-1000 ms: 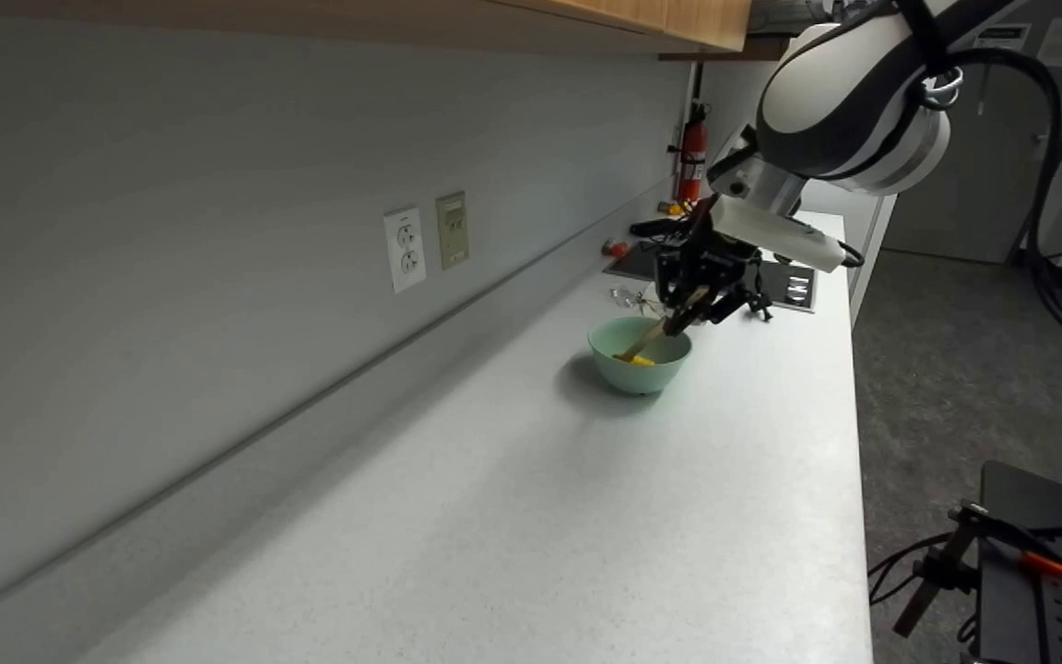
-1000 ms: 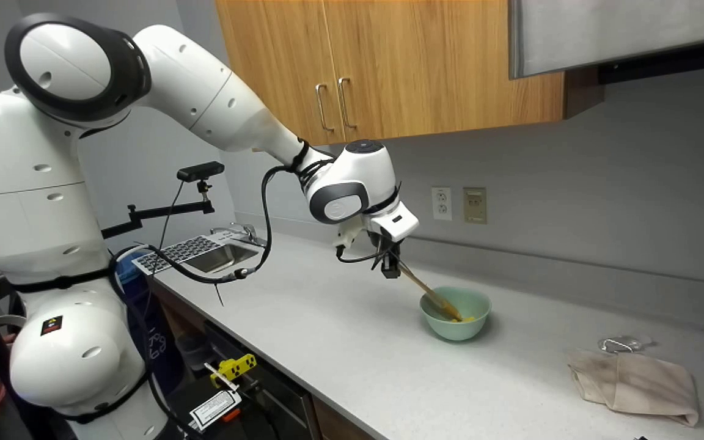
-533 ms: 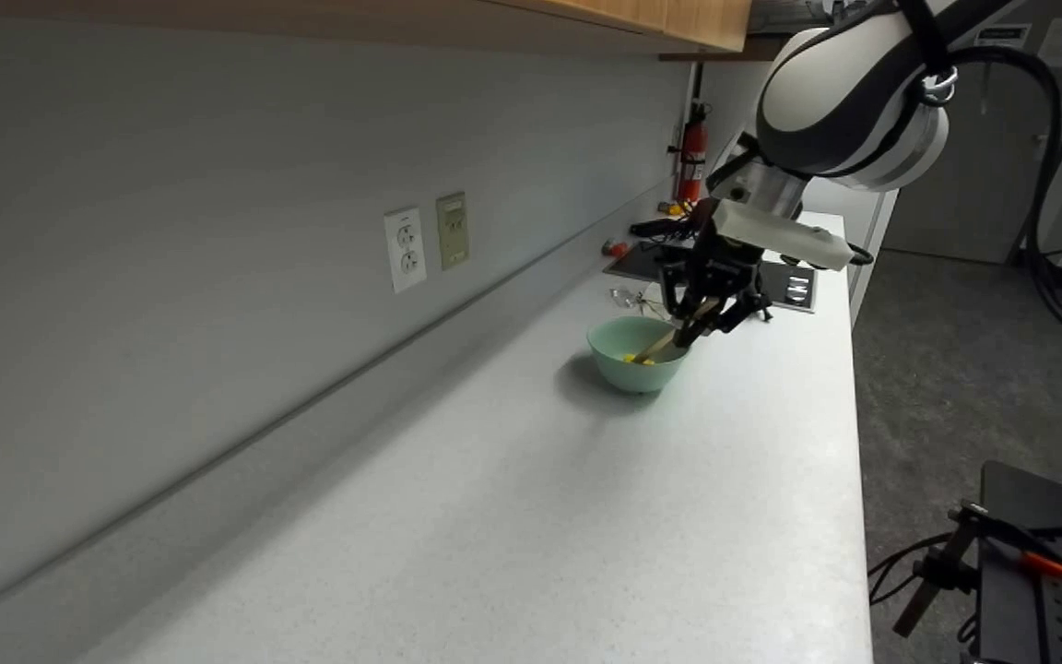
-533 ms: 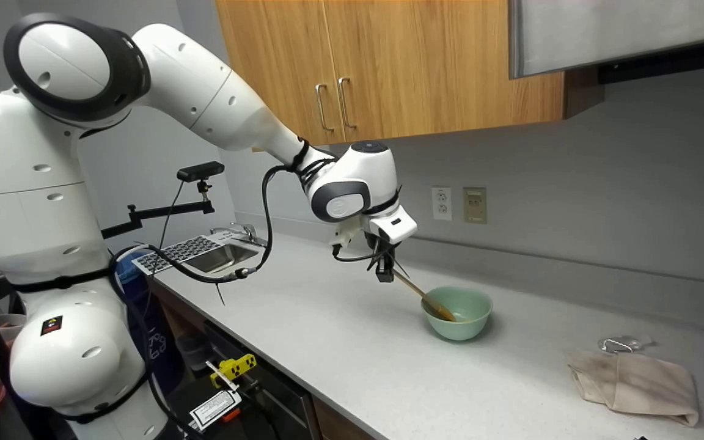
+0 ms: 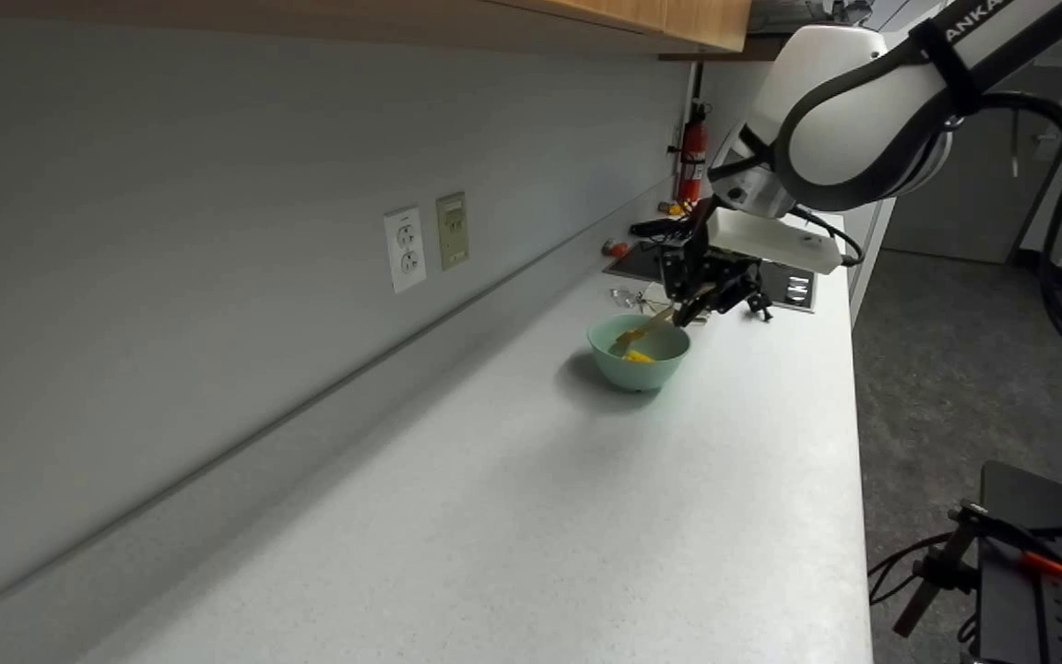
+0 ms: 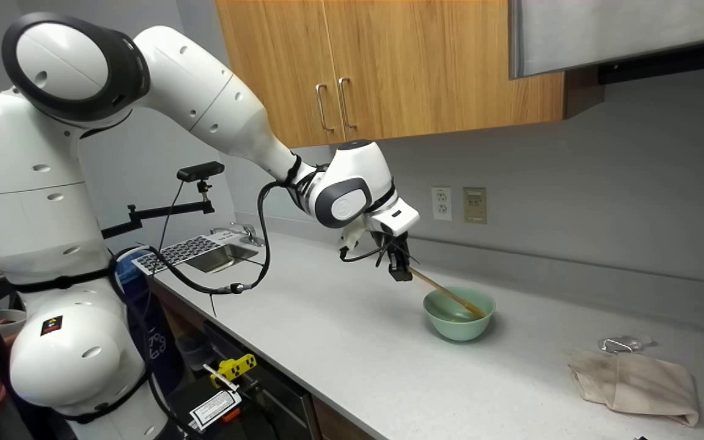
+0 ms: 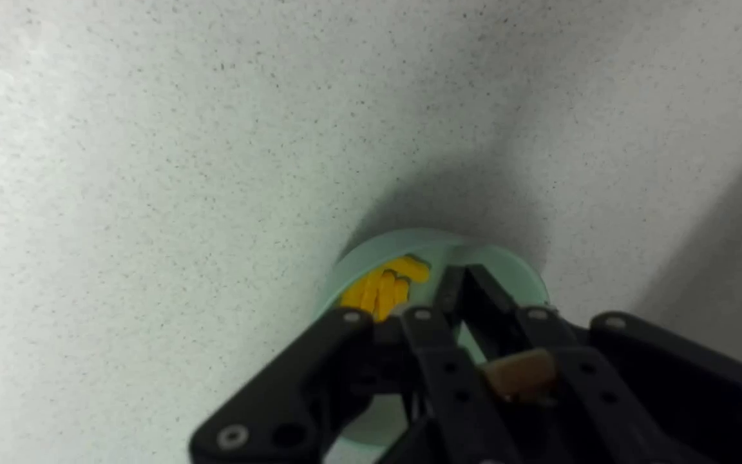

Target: Use the wooden spatula to stir the contents in the green bowl

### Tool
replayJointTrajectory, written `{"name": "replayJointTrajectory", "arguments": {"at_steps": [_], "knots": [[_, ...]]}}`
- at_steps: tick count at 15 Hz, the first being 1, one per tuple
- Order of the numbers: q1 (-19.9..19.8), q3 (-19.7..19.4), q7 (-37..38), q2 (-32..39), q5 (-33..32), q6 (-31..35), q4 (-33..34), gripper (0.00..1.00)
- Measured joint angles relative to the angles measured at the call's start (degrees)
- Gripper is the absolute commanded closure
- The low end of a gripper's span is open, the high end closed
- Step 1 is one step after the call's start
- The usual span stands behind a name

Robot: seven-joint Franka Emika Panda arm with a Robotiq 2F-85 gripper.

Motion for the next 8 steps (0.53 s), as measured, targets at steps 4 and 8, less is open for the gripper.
{"name": "replayJointTrajectory", "arguments": {"at_steps": [4,8], "knots": [[0.0,0.1,0.8,0.0,-0.1,-0.1,-0.1,0.98],[0.0,0.5,0.6,-0.1,3.2,-1.6,-0.2,0.98]]}}
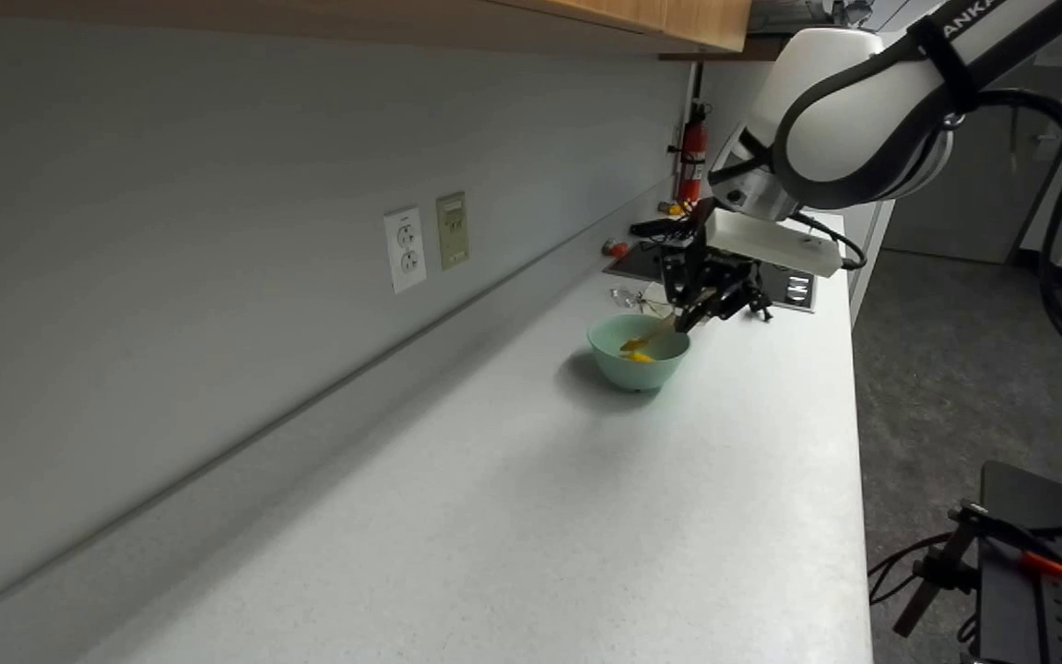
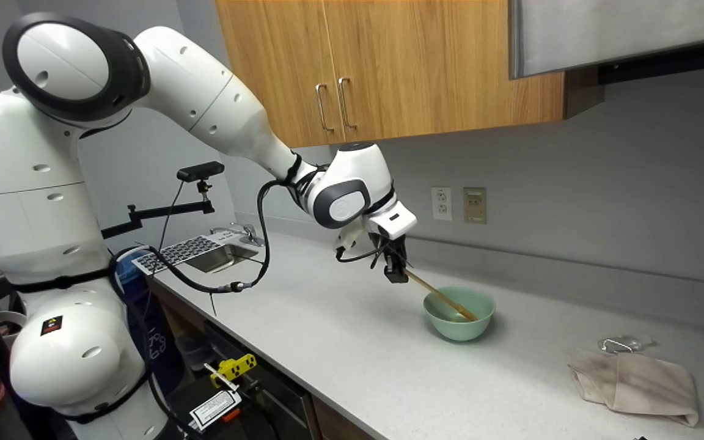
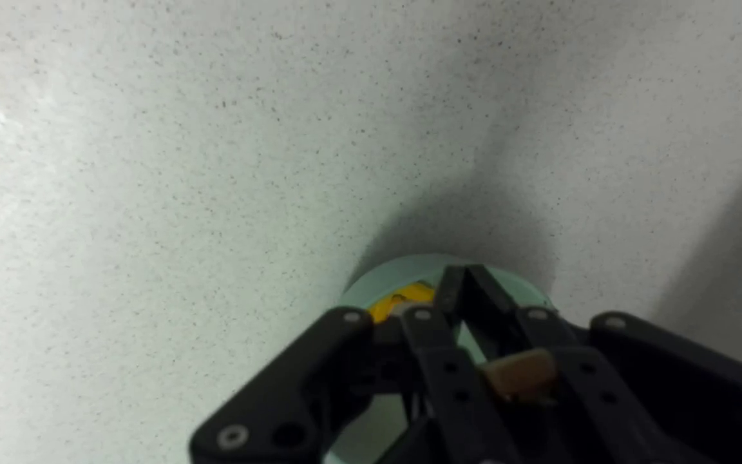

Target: Use the wooden spatula to stir the contents in the green bowl

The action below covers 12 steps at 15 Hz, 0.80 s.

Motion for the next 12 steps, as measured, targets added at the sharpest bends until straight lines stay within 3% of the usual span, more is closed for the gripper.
{"name": "replayJointTrajectory", "arguments": {"at_steps": [6,12], "knots": [[0.0,1.2,-4.2,-0.2,11.6,-7.3,0.8,0.98],[0.0,2.1,-9.0,-0.5,20.6,-8.4,1.8,0.98]]}}
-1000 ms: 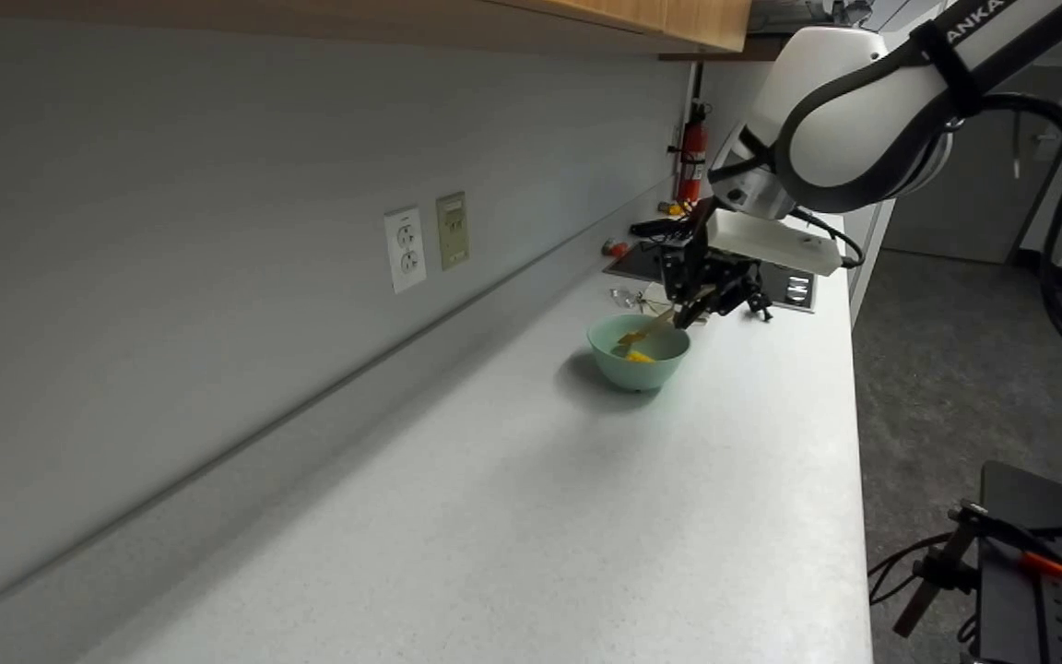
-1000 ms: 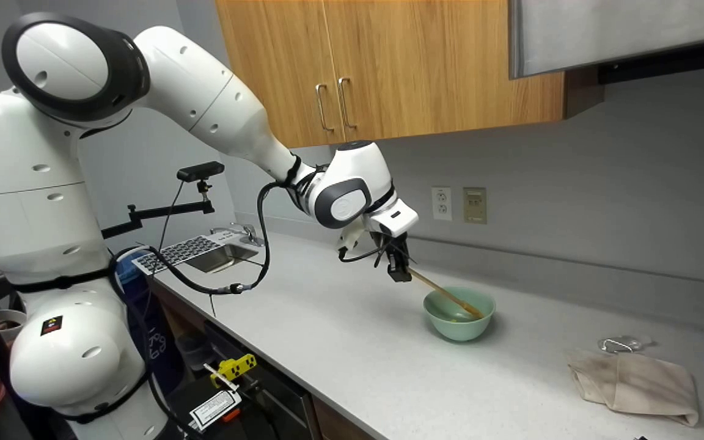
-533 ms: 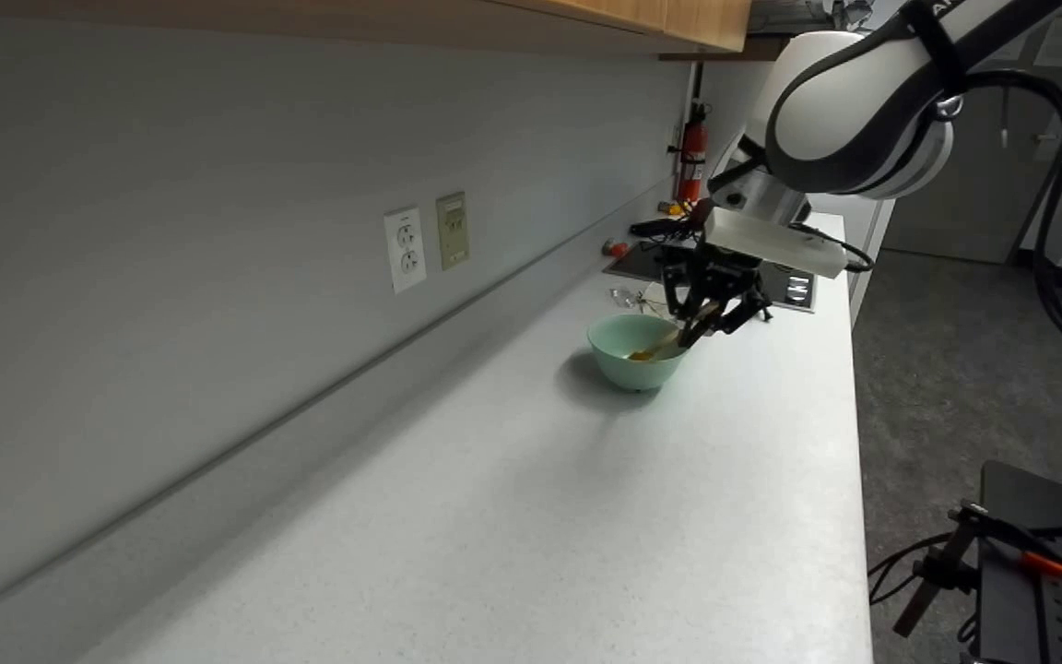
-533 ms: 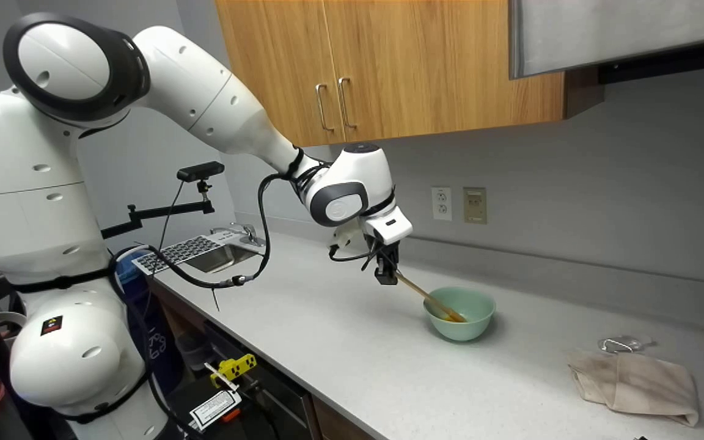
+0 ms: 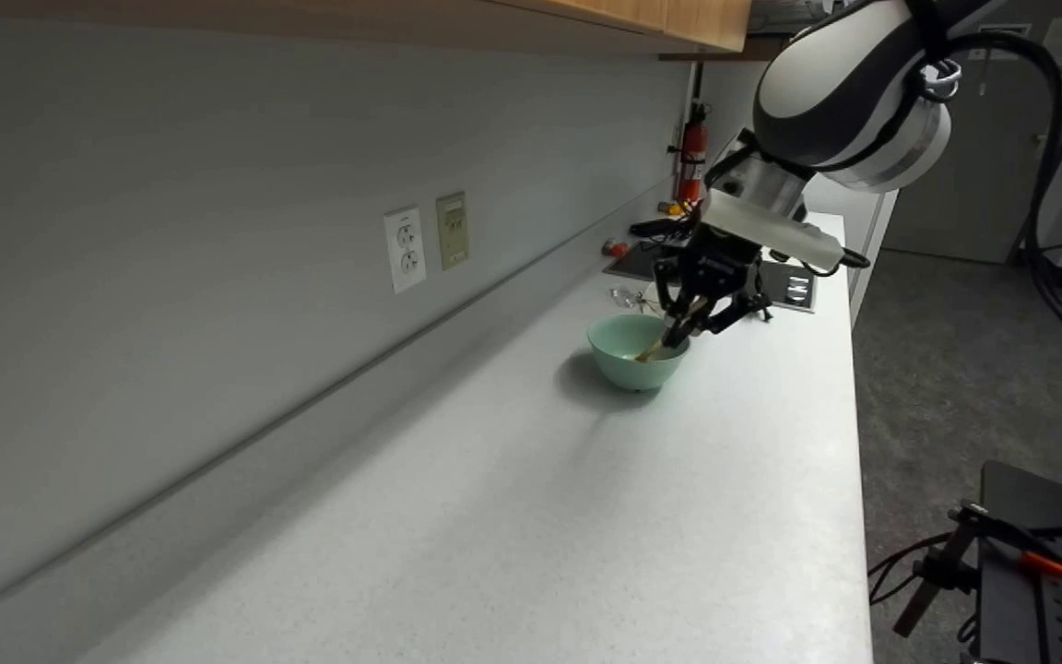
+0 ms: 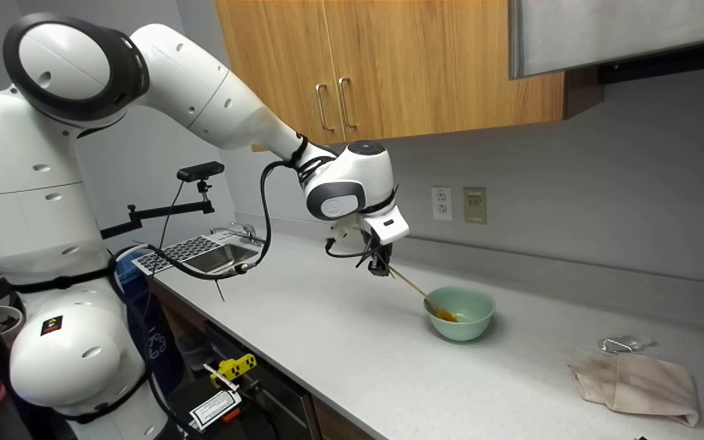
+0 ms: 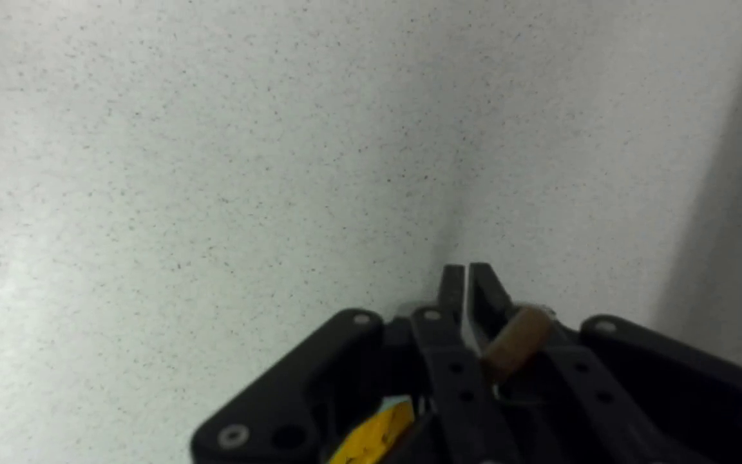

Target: Use the wooden spatula to stir the contents in the green bowl

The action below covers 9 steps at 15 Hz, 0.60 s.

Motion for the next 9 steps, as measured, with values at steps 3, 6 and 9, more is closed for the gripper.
{"name": "replayJointTrajectory", "arguments": {"at_steps": [3,6,9], "knots": [[0.0,0.3,-3.7,-0.6,5.0,0.0,0.3,0.98],[0.0,0.4,-6.0,-0.8,7.3,0.0,0.5,0.98],[0.0,0.4,-6.1,-0.6,7.4,0.0,0.4,0.98]]}}
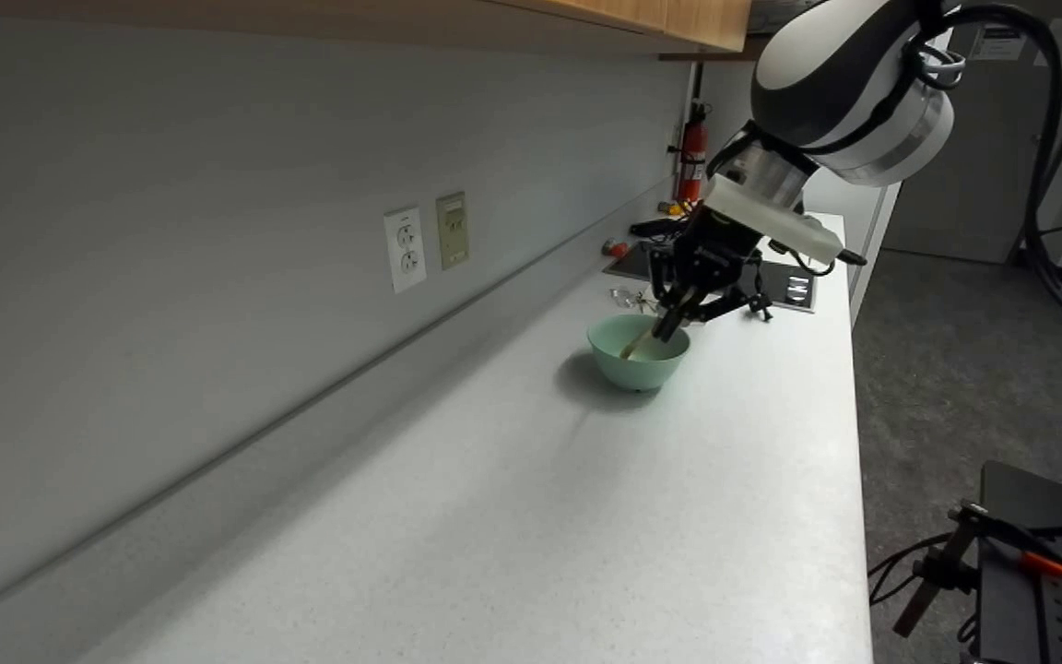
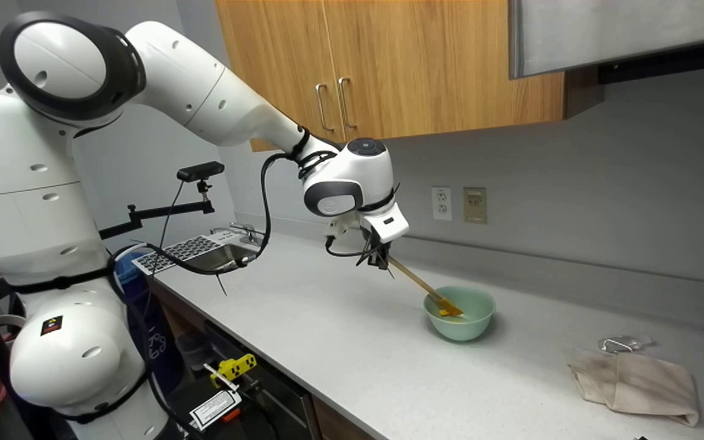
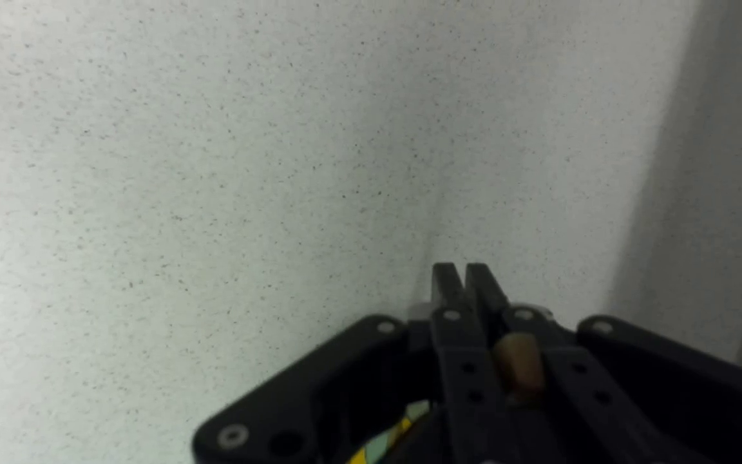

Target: Use the wooden spatula to stir the contents in the green bowl

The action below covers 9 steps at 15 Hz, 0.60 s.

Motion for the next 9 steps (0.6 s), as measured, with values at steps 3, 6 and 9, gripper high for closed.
{"name": "replayJointTrajectory", "arguments": {"at_steps": [3,6,9], "knots": [[0.0,0.0,0.0,0.5,0.0,0.0,-0.1,0.98],[0.0,-0.4,0.5,1.1,-2.2,0.5,-0.4,0.98],[0.0,-0.9,2.7,1.9,-7.9,3.9,-1.3,0.98]]}}
